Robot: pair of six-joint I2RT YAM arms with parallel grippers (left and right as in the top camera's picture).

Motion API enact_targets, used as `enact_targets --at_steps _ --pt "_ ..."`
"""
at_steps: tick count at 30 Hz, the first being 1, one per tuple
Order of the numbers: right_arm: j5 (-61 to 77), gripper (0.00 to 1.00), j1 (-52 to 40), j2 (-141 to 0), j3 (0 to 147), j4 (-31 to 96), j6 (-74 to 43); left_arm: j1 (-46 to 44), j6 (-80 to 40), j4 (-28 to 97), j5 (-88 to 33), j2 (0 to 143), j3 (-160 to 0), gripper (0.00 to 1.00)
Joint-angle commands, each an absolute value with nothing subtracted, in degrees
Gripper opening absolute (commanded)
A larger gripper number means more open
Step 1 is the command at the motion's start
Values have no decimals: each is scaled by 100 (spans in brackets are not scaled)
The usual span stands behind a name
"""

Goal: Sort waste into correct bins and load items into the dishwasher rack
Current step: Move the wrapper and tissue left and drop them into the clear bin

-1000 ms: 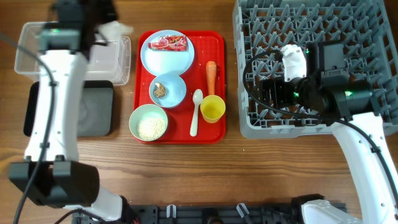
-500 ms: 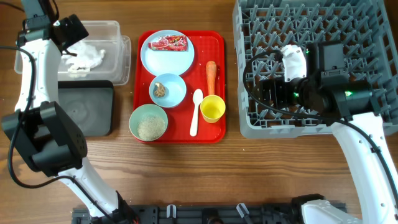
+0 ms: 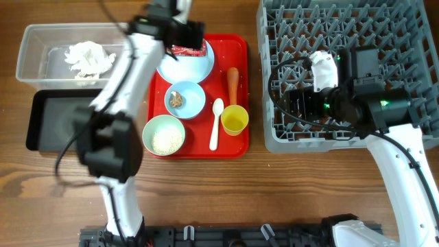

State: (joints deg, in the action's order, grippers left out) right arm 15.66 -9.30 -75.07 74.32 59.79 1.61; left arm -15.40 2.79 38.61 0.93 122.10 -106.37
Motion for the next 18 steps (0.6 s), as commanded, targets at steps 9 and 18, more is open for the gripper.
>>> enact_targets --at_steps 9,18 --pt "1640 100 -941 -7555 7526 6119 130 -1455 -1098 3052 556 13399 -10608 100" --pt "1640 100 -941 -7555 7526 6066 132 -1457 -1098 2703 537 13900 -10608 100"
